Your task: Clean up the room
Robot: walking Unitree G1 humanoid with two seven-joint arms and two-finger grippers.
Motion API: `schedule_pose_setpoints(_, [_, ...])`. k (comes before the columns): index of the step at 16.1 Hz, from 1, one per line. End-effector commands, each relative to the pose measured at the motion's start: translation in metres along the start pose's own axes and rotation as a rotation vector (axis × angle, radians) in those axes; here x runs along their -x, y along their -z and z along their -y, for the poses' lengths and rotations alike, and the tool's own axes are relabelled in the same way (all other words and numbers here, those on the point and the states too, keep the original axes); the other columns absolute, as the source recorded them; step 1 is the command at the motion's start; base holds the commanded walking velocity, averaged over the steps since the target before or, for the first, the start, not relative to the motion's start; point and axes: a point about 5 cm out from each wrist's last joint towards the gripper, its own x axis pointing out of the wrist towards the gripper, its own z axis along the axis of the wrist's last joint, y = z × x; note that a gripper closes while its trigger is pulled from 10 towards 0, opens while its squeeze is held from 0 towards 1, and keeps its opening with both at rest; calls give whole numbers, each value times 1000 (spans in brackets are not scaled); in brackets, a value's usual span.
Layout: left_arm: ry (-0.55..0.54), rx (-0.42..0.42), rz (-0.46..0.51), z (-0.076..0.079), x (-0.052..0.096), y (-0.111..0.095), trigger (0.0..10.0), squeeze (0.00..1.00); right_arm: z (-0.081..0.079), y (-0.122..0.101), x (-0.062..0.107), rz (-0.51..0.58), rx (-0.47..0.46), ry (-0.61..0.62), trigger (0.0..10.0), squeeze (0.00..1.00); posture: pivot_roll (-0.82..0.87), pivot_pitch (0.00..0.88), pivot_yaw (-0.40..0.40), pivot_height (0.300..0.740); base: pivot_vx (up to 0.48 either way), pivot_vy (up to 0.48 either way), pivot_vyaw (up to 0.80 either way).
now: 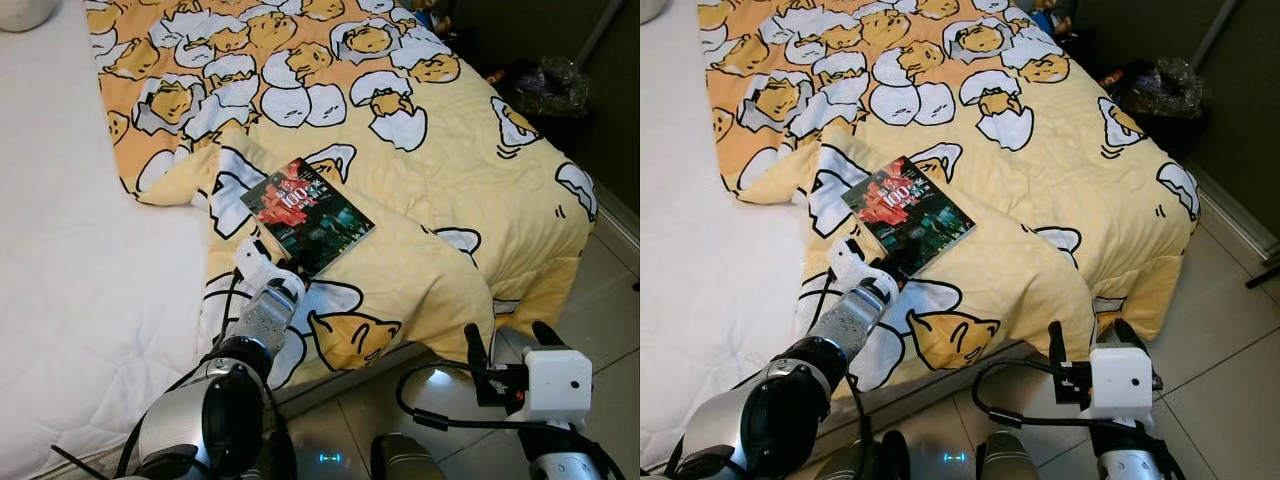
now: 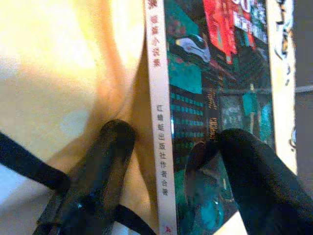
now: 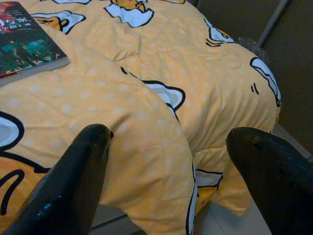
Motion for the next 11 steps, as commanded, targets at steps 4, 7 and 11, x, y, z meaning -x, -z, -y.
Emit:
schedule_pose_setpoints(4, [77,46,-54,14,-2,18,0,0,1,0,-2,-6,3,-13,10000,0,-365,172,35,736,0,0,0])
schedule_pose_setpoints(7, [115,89,-54,15,-1,22,0,0,3,-1,-1,-9,5,-10,10000,0,-376,177,22,736,0,0,0])
schedule_pose_setpoints(11, [168,88,-77,23,-1,29,0,0,3,-2,-6,9,-9,-35,10000,0,-375,184,29,736,0,0,0])
